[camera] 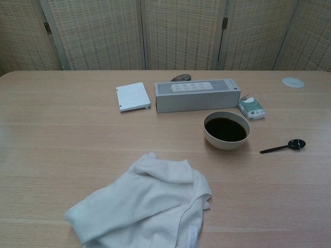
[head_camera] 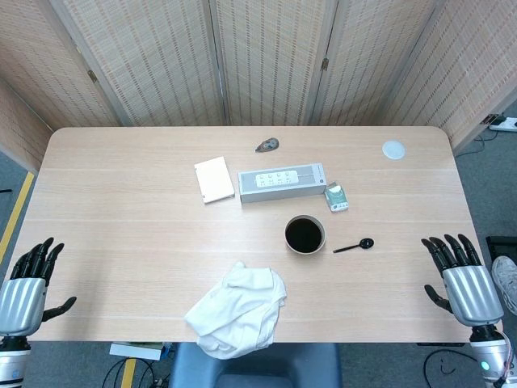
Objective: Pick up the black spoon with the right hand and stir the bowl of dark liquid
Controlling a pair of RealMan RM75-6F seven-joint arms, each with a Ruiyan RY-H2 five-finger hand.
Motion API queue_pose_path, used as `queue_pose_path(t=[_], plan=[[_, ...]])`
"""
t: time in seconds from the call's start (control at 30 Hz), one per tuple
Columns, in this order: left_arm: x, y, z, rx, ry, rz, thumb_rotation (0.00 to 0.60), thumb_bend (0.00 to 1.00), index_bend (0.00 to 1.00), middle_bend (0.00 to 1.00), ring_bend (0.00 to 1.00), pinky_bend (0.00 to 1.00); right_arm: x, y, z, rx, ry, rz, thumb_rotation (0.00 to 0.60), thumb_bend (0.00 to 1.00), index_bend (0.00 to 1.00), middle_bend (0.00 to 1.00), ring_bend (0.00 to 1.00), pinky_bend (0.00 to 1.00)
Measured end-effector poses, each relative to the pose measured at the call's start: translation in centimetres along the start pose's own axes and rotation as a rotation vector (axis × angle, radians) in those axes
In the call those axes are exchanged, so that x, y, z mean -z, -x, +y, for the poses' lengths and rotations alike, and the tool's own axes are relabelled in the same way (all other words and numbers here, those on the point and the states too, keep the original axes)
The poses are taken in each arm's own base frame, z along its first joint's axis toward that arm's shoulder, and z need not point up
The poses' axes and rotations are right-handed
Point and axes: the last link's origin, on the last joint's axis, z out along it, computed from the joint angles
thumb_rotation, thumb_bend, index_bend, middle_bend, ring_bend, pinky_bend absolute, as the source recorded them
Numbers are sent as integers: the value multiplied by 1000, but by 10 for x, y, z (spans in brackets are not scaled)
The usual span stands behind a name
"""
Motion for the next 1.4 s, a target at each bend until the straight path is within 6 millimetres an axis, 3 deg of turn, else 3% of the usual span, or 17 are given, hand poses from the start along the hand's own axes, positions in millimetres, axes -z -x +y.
queue_pose_path(t=[0.4,0.6,0.7,0.8,0.87,1.13,1.23,1.4], plan=[[2,1,-1,6,-10,-14,600,159,92,50,87,160,-4,1,-3,-6,-17,31,600,151,132,193,118,97],[2,2,-1,12,-9,-18,600,159,92,50,87,160,-16,7,-6,13,-32,11,600,153,132,217,173,187],[4,4,-2,14,-14,-28,600,159,92,49,87,160,-27,14,-8,20,-34,-9,600,162,132,277,282,307],[6,4,-4,17,-22,-31,600,159,92,49,87,160,-39,21,-12,29,-48,-33,600,191,133,393,442,496],[6,4,-5,18,-25,-30,600,159,92,48,87,160,-48,27,-16,34,-62,-53,600,204,163,479,558,641],[11,6,-11,17,-47,-37,600,159,92,47,87,160,-84,52,-36,67,-129,-117,600,206,302,790,918,974],[12,7,-12,20,-50,-39,600,160,92,47,87,160,-97,63,-45,97,-154,-140,600,206,333,861,966,1000],[13,8,-15,23,-59,-44,600,159,92,46,87,160,-119,82,-60,161,-189,-183,600,227,364,889,996,1000]])
